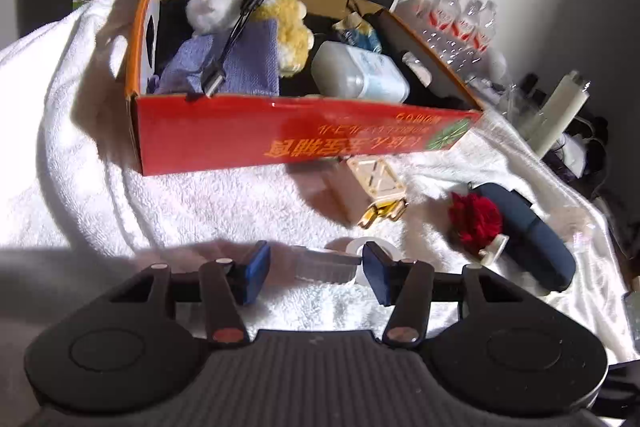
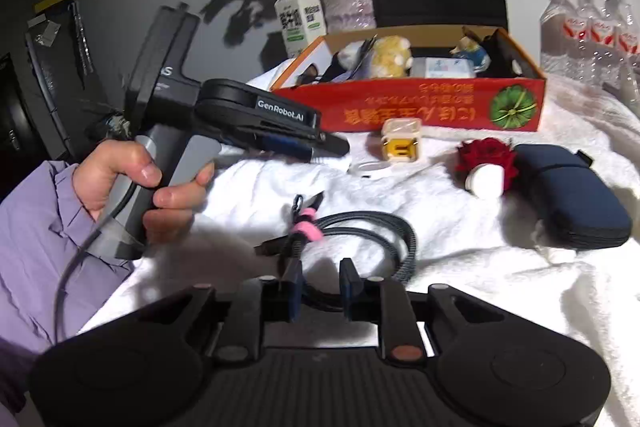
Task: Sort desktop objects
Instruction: 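Grasp the clear round item with the left tool while the right tool lifts the braided cable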
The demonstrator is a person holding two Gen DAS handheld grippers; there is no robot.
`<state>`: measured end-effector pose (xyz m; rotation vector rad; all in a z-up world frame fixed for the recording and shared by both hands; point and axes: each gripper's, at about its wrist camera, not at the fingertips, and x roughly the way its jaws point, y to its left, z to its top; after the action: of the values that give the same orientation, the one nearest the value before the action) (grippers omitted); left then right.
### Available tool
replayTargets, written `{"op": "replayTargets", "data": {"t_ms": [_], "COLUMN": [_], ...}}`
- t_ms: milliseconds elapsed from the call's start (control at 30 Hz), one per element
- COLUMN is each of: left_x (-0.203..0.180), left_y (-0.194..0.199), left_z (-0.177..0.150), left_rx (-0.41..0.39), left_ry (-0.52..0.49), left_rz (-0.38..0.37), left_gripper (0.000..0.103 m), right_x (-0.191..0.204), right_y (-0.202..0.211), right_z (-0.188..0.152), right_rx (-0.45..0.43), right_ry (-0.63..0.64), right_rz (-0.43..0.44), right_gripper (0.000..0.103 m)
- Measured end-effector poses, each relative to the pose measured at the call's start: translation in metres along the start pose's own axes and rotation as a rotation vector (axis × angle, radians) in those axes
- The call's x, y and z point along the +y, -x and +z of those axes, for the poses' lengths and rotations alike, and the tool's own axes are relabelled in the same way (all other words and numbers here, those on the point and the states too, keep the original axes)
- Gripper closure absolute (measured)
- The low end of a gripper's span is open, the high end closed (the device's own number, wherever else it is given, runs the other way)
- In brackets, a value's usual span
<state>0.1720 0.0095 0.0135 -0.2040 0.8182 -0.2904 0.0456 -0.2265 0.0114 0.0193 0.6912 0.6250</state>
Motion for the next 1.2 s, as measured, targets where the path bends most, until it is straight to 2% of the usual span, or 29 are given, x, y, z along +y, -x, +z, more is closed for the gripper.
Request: {"op": "replayTargets", "data": {"t_ms": [33,100,133,167,267,333,367,400,467,500,533,700,833,1067,1200], "left_x": [-0.002,-0.003,-0.004,-0.005,-0.01,-0.01,-0.01,-0.01,-0.01,-0.011,-0.012,-0.018,-0.031,-0.059,-0.067], "left_y": [-0.001,-0.001,0.002,0.006,0.035,0.063,0.077,0.09,0.112,0.122,0.13,0.147,0.153,0.167,0.174], "left_z": [-0.003,-0.007,-0.008,-0.01,-0.015,-0.024,-0.03,-0.037,-0.052,-0.058,-0.064,-0.079,-0.086,-0.095,-0.089], "left_rx": [-0.007,-0.015,-0.021,-0.034,-0.096,-0.159,-0.191,-0.217,-0.254,-0.264,-0.273,-0.265,-0.272,-0.307,-0.332], "left_ry": [-0.011,-0.004,0.002,0.0,-0.009,0.014,0.027,0.044,0.065,0.073,0.081,0.109,0.09,0.029,-0.009], "left_rz": [0.01,0.009,0.019,0.034,0.065,0.065,0.068,0.075,0.092,0.098,0.106,0.164,0.2,0.185,0.177], "left_gripper": [0.053,0.062,0.063,0.063,0.063,0.063,0.063,0.063,0.063,0.063,0.063,0.063,0.063,0.063,0.063], "right_x": [-0.002,-0.006,-0.007,-0.008,0.003,0.01,0.012,0.014,0.017,0.017,0.018,0.026,0.025,0.017,0.012], "right_y": [0.001,-0.003,-0.007,-0.011,-0.02,-0.034,-0.045,-0.053,-0.058,-0.058,-0.057,-0.027,0.006,0.058,0.068], "right_z": [0.0,0.003,0.005,0.006,0.009,0.01,0.011,0.01,0.012,0.013,0.014,0.011,0.012,0.012,0.02], "right_rx": [-0.017,-0.028,-0.037,-0.037,-0.032,-0.014,0.016,0.026,0.006,0.0,0.002,-0.079,-0.141,-0.218,-0.24], "right_ry": [-0.008,-0.01,-0.014,-0.015,0.015,0.03,0.025,0.018,0.014,0.014,0.006,0.013,0.018,0.009,0.013], "right_rz": [-0.006,-0.019,-0.027,-0.034,0.002,0.035,0.026,0.011,-0.013,-0.004,0.009,-0.027,-0.065,-0.125,-0.147], "right_gripper": [0.082,0.069,0.056,0.052,0.052,0.053,0.06,0.062,0.07,0.083,0.088,0.089,0.089,0.089,0.089]}}
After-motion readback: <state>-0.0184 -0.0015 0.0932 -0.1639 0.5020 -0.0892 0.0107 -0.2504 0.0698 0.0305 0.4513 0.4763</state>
